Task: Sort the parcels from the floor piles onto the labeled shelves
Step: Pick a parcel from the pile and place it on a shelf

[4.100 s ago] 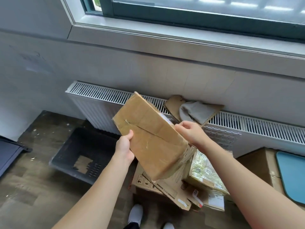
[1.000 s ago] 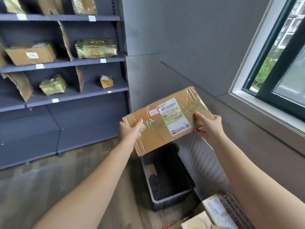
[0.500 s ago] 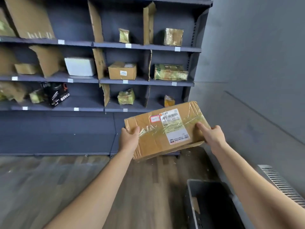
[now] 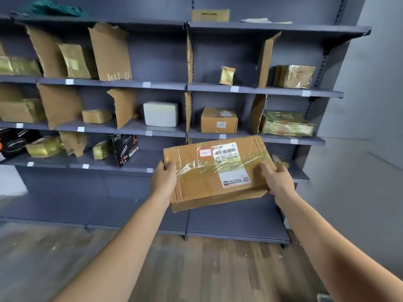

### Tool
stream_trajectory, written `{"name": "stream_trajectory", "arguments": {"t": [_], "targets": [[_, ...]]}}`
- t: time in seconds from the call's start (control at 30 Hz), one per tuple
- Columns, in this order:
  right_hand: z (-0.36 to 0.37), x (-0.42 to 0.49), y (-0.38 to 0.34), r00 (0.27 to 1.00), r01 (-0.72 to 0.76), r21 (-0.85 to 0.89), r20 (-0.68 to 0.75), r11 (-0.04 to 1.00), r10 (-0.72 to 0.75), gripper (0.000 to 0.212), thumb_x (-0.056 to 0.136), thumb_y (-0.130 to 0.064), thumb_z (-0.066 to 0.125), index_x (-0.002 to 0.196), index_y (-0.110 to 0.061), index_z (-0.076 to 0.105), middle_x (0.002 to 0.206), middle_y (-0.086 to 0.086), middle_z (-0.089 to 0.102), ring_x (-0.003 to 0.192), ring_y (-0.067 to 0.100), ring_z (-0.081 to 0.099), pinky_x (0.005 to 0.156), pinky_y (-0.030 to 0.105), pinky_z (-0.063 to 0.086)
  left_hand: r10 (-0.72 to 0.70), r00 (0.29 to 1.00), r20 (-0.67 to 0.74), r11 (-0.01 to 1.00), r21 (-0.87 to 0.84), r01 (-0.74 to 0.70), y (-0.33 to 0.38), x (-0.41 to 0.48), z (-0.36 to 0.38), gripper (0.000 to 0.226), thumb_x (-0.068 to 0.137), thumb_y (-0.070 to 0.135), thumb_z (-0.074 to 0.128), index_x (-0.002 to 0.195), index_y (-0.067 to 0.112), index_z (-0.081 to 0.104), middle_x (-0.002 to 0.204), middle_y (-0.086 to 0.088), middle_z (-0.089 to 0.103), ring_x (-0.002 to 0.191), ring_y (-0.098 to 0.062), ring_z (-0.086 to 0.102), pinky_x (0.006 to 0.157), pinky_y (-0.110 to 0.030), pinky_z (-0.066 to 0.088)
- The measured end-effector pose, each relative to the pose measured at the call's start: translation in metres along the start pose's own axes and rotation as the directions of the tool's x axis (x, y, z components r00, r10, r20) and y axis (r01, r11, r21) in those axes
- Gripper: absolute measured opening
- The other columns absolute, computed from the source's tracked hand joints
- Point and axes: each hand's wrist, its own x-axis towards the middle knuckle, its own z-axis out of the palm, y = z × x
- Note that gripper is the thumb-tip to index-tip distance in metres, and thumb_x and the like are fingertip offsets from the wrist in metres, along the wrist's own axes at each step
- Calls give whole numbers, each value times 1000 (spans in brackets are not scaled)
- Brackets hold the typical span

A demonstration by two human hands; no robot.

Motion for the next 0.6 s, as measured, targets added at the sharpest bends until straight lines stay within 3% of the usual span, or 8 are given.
{"name": "stream_trajectory", "arguments": {"t": [0.13,0.27,0.37,0.43,0.5,0.6], "targets": [[64,20,-34,998,41,-12,37,999,-40,56,92,-48,54,136,-14,48,111,1,55,101,25,54,90,44,52,30,999,-41,1000,0,-30,4,63,-28,22,101,35,42,117,23,52,101,7,60,89,-16,57,74,-34,43],[126,53,-64,996,60,4,69,998,-61,57,93,-49,53,136,-13,46,115,2,56,105,26,55,95,46,51,39,993,-111,999,9,-39,11,129,-46,26,100,34,47,116,13,50,94,1,59,79,-13,55,62,-30,42],[173,84,-90,992,86,57,86,995,-91,55,94,-47,53,136,-13,47,114,1,55,103,25,54,94,42,49,65,989,-132,998,8,-65,21,179,-57,30,98,35,50,119,13,51,104,-4,63,87,-18,59,68,-33,46],[203,106,-113,989,108,87,91,990,-116,57,93,-48,54,138,-14,46,118,3,57,108,26,56,97,44,49,80,988,-134,997,1,-81,33,213,-63,26,100,34,50,119,17,49,103,1,60,93,-17,58,72,-33,47],[232,128,-137,986,130,107,94,986,-140,61,93,-48,55,142,-12,43,122,5,56,110,27,56,99,46,49,108,983,-147,994,14,-107,47,247,-68,23,101,34,49,120,21,47,97,7,55,85,-10,54,65,-27,41],[271,161,-169,977,176,128,95,976,-189,59,95,-43,55,140,-7,43,116,8,56,103,25,53,95,42,48,161,974,-161,987,5,-162,70,293,-74,40,102,37,47,138,19,46,120,5,54,95,-13,53,71,-27,41]]}}
